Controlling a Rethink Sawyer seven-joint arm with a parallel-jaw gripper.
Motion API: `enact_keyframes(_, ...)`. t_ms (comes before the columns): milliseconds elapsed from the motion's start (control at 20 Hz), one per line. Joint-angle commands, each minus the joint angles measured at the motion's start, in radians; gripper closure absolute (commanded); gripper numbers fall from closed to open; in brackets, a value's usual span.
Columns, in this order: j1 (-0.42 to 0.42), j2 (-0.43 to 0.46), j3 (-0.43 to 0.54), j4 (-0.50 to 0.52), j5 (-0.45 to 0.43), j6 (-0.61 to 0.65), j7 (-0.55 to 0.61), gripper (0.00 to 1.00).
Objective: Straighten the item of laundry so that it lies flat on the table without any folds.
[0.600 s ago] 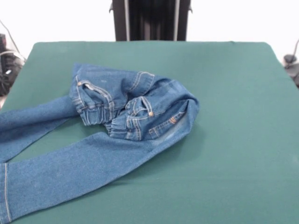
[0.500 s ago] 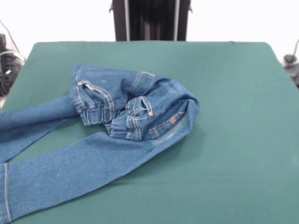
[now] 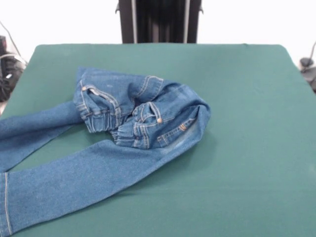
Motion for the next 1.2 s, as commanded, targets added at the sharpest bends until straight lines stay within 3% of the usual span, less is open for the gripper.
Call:
enact_keyframes(50,0.079,-0.055,0.001,0.285,0.035,-0.079,0.097,0.00)
enact_keyframes(1200,0.168,-0.095,-0.086,0.493,0.134,-0.241,0.274,0.00)
